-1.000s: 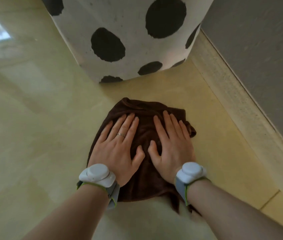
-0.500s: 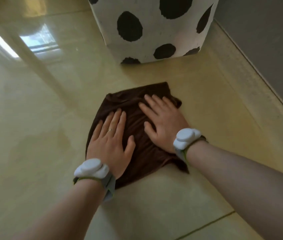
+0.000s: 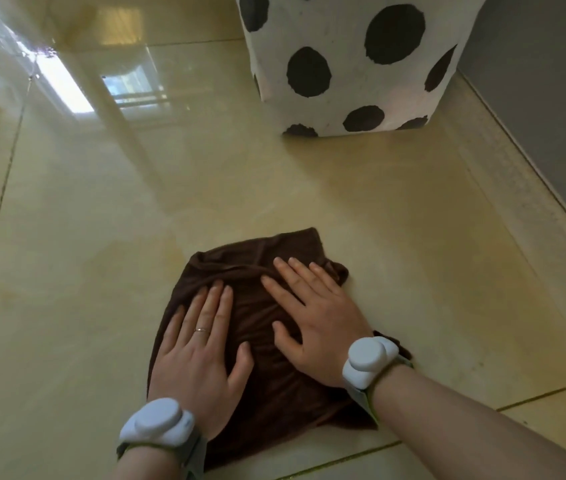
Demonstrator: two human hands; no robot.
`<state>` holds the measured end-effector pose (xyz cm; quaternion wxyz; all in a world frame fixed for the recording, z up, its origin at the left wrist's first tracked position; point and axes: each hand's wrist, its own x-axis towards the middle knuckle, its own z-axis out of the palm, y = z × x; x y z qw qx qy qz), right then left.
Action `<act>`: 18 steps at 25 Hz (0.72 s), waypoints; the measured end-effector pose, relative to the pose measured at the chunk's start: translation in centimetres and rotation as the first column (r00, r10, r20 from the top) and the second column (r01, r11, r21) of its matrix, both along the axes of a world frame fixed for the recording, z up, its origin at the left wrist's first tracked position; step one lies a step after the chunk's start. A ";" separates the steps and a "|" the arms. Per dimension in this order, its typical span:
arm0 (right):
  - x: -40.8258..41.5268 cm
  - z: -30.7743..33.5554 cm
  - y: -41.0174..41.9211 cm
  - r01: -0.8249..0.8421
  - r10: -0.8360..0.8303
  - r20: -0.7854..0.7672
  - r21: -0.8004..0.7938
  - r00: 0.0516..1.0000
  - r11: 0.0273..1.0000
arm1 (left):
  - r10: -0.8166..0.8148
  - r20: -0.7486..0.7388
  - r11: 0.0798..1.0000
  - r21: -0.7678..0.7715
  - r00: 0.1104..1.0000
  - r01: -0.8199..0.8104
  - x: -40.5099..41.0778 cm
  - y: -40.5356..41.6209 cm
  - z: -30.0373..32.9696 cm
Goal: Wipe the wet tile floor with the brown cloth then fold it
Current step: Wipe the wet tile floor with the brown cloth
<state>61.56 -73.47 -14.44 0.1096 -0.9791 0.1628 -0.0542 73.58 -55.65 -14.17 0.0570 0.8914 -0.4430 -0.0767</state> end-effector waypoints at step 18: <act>15.9 -1.2 -13.8 0.226 -0.222 0.039 -0.160 0.974 0.961 | 0.031 0.016 0.978 -0.206 0.999 -0.027 13.6 -16.6 -1.2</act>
